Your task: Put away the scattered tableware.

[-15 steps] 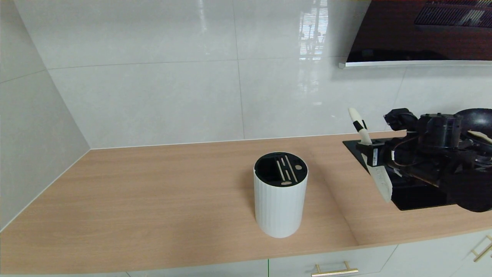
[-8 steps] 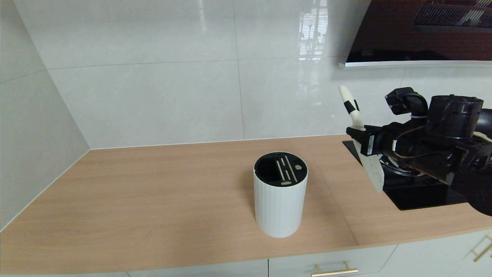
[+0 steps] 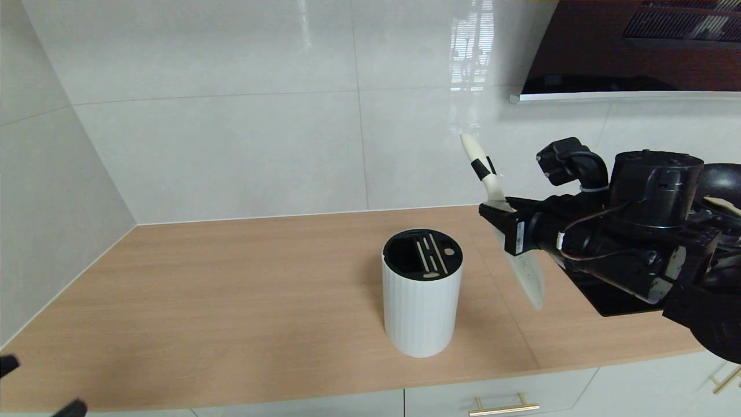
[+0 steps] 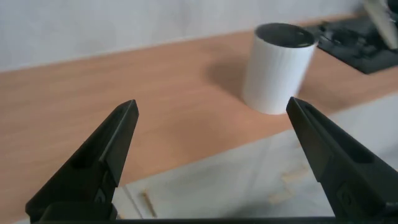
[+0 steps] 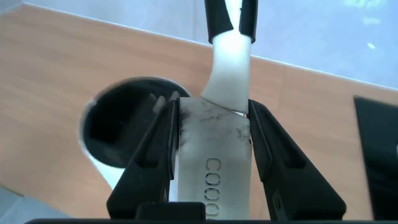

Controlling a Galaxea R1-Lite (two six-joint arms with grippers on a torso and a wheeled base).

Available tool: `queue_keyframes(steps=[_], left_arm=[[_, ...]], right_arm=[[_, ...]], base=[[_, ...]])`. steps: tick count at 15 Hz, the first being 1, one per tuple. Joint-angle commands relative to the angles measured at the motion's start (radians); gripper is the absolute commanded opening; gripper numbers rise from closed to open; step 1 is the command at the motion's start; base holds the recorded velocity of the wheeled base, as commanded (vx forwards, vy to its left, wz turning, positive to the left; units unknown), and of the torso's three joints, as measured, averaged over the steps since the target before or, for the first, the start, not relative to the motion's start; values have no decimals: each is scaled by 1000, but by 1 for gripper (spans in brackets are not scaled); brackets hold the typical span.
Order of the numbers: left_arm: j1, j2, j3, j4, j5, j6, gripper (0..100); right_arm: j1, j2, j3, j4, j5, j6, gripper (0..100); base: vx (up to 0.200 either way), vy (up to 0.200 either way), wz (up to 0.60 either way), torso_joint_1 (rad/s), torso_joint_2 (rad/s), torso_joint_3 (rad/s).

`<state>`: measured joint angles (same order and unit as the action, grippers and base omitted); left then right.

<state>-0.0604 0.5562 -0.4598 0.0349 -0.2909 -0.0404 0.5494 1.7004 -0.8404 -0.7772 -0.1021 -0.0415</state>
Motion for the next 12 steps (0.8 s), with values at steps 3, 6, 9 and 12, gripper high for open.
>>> queue_keyframes(steps=[3,6,9,12], left_arm=[[-368,760,-375,-394,-60,-375,100],[-438,949,-369,-664,-65,-487,100],[-438,993,-378,-721,-183,-516,100],[-440,1105,-445,-727,-212,-512,100]], right_arm=[[92,7,17,1,-39,0,0],[167,-10,17,1,-50,5,0],[211,27,14,-2,-54,34,0],[256,28,-8,-2,-120,60,0]], base=[[0,0,0,0,0,0],[0,0,0,0,0,0],[0,0,0,0,0,0],[0,0,0,0,0,0]])
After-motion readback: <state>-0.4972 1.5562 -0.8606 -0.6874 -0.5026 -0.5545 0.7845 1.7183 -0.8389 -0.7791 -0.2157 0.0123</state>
